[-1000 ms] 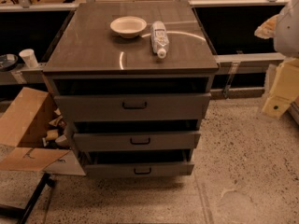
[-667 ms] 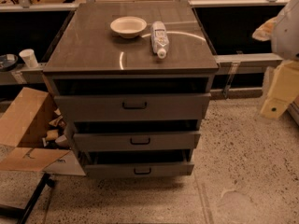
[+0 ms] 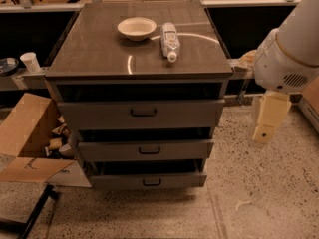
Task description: Open top drawer
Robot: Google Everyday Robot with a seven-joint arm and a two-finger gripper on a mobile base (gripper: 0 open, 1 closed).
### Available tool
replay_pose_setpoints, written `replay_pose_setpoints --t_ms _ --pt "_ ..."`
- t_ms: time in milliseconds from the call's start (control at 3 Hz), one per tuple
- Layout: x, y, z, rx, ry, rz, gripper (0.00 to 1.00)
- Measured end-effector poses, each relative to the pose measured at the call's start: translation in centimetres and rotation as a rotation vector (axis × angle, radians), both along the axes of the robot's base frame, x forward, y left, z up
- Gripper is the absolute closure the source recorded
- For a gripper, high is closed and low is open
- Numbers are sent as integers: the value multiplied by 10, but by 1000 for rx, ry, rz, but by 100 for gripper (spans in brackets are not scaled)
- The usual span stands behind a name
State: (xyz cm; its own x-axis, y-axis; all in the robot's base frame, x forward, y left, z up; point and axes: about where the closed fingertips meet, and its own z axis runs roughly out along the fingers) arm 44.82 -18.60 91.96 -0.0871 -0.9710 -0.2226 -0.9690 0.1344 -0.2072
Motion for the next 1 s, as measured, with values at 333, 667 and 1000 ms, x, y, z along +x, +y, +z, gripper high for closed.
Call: replay_pose_setpoints --t_ms 333,667,1000 --pt "5 19 -72 14 84 91 0" --pt "5 19 -72 14 84 91 0" --pt "-1 30 -59 -11 70 103 0"
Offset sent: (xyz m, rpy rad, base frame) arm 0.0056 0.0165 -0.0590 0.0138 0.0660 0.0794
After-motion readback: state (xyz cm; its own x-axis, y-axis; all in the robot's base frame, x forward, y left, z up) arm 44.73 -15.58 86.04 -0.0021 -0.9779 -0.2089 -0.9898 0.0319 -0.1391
